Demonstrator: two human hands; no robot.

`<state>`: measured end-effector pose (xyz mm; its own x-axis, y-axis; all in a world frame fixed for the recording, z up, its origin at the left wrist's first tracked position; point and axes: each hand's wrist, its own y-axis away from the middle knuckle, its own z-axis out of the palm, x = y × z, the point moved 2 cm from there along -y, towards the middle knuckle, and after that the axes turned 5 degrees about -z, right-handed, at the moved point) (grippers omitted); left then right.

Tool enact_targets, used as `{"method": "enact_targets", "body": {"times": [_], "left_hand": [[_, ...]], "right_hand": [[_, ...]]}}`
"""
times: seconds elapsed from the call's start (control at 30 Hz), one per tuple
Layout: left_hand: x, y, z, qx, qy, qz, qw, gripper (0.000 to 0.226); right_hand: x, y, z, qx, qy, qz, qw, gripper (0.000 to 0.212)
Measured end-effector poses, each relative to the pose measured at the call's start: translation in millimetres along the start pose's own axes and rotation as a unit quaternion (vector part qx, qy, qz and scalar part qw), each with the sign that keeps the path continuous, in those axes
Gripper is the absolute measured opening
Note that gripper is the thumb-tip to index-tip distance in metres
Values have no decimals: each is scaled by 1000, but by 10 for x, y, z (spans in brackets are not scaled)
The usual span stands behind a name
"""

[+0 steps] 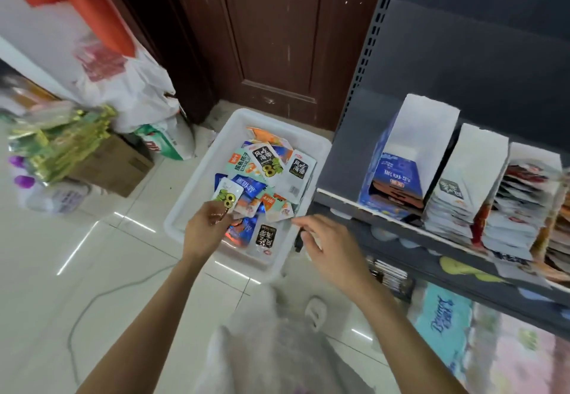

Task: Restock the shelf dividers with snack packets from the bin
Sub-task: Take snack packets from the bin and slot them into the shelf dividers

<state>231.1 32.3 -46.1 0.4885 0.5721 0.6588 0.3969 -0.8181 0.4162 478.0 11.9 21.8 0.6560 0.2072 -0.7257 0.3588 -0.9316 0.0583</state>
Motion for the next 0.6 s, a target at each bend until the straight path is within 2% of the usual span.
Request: {"method": "enact_targets", "body": {"times": [0.07,0.17,0.27,0.33,0.43,0.5,0.6], "left_hand": [[-142,-301,4,-12,-59,-33,998,41],[-201,-659,86,-31,-148,-22,988,59],[-235,-919,182,-55,-165,10,985,65],[-285,-1036,237,-82,-156,-1,984,69],[-311,-1076,270,-88,-152,9,984,66],[-325,-1072,279,-98,-171,37,980,63],[-412,-1073,306,-123,-190,67,972,53]], "right_hand": [[4,-216,256,-35,32,10,999,30],[17,-615,537,-63,70,39,995,38],[137,-1071,770,-77,117,110,984,48],[255,-1376,927,-65,144,157,975,55],[446,-1710,1150,-75,157,248,953,75],[537,-1825,1266,-93,190,276,938,85],[552,-1818,1361,-88,281,243,924,75]]}}
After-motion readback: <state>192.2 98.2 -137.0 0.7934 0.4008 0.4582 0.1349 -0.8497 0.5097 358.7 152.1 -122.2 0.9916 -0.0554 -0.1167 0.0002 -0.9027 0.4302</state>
